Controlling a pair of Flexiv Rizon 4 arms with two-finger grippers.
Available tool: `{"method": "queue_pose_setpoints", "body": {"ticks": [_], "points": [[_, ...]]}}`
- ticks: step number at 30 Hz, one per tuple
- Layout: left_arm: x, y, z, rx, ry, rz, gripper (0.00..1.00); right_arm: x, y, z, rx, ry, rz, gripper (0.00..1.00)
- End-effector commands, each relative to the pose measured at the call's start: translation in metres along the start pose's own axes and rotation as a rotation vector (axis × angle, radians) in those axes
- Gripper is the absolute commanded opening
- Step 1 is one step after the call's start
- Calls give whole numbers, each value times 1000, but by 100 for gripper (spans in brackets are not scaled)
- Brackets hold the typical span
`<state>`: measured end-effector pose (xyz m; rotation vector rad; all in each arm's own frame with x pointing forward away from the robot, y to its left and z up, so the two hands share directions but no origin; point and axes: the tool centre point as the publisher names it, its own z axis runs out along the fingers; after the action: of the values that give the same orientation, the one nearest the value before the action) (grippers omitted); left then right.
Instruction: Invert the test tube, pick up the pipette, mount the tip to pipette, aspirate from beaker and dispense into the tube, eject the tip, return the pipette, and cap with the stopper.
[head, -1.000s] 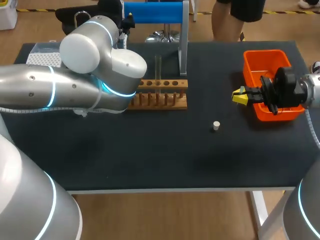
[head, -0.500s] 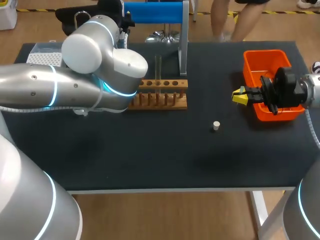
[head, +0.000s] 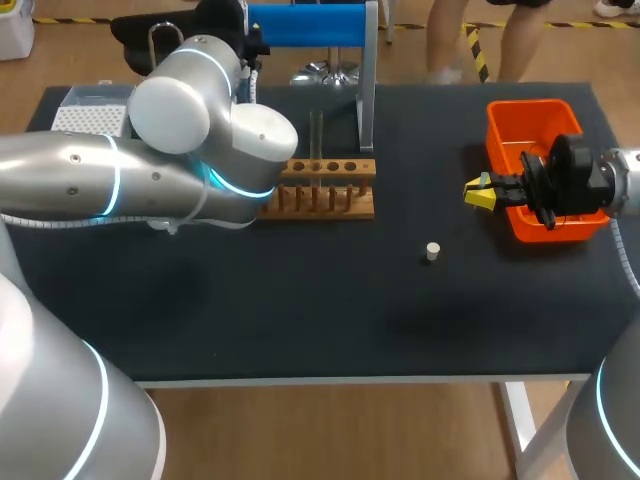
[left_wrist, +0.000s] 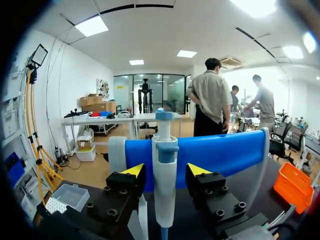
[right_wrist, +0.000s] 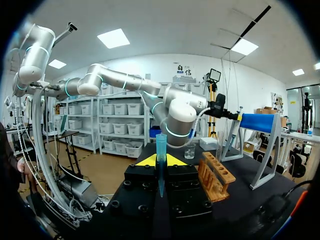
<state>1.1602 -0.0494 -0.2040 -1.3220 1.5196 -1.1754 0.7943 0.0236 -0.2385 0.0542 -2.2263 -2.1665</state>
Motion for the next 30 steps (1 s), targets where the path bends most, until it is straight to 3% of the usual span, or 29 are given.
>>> {"method": "queue_pose_setpoints", "body": {"ticks": [1,30], "points": [[2,4,5,13,-7,-3,47,1,1,0,3,-3,0,0],[1,3,11,39,-16,0,41,1,1,0,3,-3,0,0]]}}
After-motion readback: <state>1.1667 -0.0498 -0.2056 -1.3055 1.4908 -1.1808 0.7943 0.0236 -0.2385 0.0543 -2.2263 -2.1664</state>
